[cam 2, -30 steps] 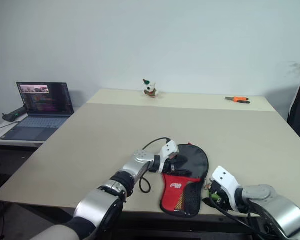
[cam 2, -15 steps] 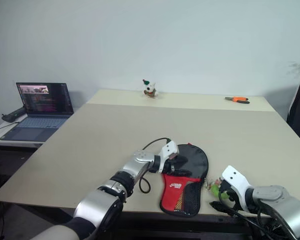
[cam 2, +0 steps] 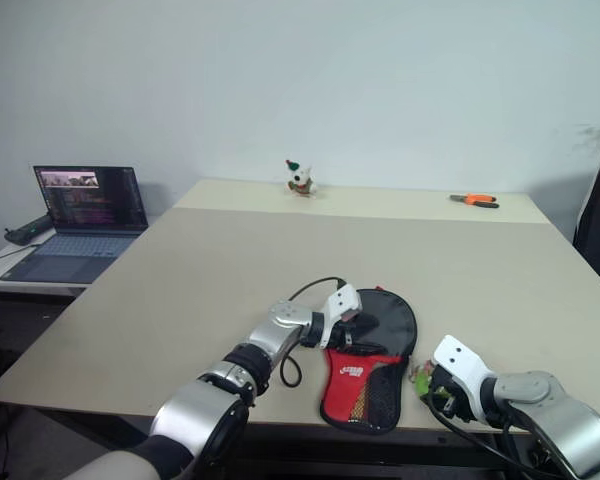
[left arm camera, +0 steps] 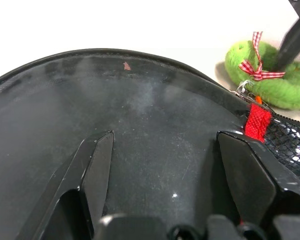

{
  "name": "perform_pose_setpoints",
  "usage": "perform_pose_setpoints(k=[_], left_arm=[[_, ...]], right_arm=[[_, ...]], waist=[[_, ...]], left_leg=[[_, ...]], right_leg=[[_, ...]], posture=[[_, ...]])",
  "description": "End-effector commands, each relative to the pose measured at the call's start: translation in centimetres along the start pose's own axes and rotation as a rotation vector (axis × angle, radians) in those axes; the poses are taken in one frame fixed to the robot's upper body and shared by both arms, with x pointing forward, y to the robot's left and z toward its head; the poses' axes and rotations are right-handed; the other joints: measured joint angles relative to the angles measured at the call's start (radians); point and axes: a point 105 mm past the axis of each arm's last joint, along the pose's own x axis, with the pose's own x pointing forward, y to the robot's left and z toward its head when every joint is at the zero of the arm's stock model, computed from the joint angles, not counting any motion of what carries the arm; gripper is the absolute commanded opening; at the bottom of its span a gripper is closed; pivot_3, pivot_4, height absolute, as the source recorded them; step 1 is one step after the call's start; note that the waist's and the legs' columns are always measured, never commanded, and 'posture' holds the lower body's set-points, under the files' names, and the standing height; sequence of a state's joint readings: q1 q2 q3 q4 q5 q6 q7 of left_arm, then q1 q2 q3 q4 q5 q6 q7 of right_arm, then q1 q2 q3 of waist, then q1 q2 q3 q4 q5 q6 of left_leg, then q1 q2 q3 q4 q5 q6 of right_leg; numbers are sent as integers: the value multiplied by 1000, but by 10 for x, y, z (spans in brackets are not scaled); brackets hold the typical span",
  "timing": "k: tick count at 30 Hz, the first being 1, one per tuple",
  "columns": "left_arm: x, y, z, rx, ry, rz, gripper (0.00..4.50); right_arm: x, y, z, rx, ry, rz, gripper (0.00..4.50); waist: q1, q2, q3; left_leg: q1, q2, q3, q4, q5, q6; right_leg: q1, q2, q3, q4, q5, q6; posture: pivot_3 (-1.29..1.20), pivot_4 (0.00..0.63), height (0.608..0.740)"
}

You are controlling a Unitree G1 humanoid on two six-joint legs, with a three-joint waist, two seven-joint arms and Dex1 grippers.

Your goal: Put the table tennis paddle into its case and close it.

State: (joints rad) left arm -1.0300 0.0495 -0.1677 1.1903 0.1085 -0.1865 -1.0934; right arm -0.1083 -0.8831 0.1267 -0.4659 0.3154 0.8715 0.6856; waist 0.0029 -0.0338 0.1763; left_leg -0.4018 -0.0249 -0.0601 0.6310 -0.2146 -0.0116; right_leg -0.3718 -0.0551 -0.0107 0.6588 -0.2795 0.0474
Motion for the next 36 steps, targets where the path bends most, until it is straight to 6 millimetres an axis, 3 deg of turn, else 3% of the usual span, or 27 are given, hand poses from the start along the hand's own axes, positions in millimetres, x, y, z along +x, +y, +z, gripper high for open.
perform_pose_setpoints(k=[1, 2, 6, 10, 24, 36], left_arm=[[5, -11, -16, -16, 48, -38, 3586], [6, -12, -17, -17, 50, -39, 3586], [9, -16, -20, -27, 59, -53, 3586], [10, -18, -20, -29, 58, -65, 3586], [19, -21, -16, -28, 59, -64, 3586], [23, -17, -14, -15, 71, -23, 3586]], right_arm=[[-8, -11, 1, -24, 6, -53, 359], [-11, -9, 2, -29, 0, -37, 45], [-29, 13, 10, -45, -47, 107, 45], [-38, 32, 1, -82, -9, 193, 45], [-53, 89, -11, -187, 43, 417, 45], [-68, 143, -5, -202, 11, 631, 45]], waist=[[0, 0, 0], [1, 0, 0], [7, 1, 0], [7, 1, -1], [23, 2, -1], [23, 1, -2]], left_leg=[[0, 0, 0, 0, 0, 0], [0, 0, 0, 0, 0, 0], [0, 0, 0, -1, 0, 0], [0, 0, 0, 0, 0, 0], [0, -1, -1, -1, 0, 0], [0, 0, -2, 0, 0, 0]], right_leg=[[0, 0, 0, 0, 0, 0], [0, 0, 0, 0, 0, 0], [0, 0, 0, 0, 0, 0], [0, 0, 0, 0, 0, 0], [1, 0, -1, -2, 0, 0], [3, 0, -2, -4, 0, 0]], posture=[[0, 150, 740], [0, 150, 740], [0, 150, 740], [0, 150, 740], [0, 150, 740], [0, 150, 740]])
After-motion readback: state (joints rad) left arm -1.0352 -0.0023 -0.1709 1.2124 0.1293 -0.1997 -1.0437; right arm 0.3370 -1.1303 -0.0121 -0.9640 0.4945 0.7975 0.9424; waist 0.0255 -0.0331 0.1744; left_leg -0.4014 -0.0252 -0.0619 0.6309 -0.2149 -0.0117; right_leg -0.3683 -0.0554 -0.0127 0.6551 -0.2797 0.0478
